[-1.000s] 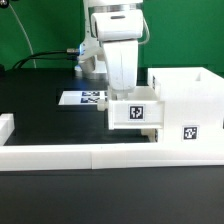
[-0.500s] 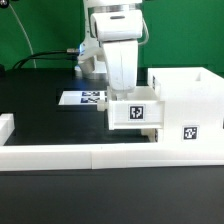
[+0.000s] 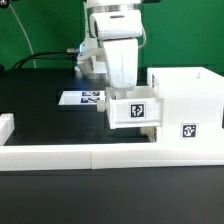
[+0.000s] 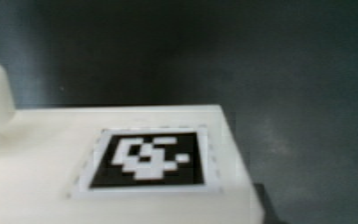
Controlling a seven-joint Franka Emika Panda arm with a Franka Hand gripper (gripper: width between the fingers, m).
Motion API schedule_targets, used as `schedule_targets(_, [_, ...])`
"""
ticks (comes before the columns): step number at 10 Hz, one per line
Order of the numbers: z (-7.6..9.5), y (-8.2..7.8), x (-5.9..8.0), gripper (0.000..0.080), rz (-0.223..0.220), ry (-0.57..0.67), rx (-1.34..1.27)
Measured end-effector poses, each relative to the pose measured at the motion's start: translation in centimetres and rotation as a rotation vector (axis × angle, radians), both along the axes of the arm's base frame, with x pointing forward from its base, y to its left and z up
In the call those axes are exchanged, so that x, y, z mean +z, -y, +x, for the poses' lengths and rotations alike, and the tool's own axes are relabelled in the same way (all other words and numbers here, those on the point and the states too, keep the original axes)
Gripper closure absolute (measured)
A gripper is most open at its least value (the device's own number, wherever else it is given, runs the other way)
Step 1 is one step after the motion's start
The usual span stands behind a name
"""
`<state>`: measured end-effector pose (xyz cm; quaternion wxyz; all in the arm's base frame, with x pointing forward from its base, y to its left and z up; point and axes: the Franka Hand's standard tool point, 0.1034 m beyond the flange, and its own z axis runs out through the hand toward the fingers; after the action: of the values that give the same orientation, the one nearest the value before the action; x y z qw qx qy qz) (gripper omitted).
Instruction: Assemble drawer
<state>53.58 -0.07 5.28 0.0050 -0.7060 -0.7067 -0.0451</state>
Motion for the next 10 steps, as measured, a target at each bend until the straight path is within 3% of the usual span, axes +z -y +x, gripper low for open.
schedule_targets(10, [0.01,-0.78,-0.03,0.0758,0.006,-0.004,-0.060])
